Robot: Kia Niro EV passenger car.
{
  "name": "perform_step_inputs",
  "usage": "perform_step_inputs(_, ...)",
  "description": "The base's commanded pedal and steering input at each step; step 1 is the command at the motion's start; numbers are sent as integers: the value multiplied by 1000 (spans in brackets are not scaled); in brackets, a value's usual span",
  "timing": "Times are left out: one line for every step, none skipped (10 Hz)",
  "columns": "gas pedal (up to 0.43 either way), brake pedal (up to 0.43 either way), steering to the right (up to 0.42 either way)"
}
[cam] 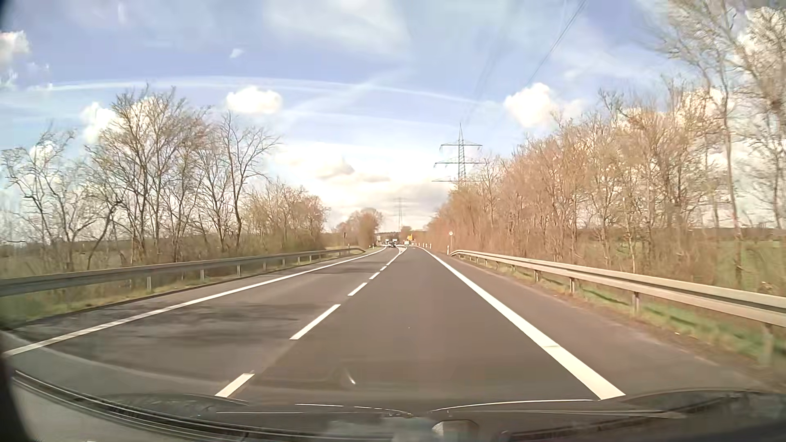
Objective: Follow the waypoints while adhering to traffic rules and regulations
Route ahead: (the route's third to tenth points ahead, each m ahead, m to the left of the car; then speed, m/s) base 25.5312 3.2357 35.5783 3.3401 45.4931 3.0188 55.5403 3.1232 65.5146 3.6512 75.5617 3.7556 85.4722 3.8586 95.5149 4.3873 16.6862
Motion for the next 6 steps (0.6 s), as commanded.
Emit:
perform_step_inputs(110, 0, -4)
perform_step_inputs(110, 0, -3)
perform_step_inputs(110, 0, -3)
perform_step_inputs(110, 0, -2)
perform_step_inputs(110, 0, -2)
perform_step_inputs(110, 0, -2)
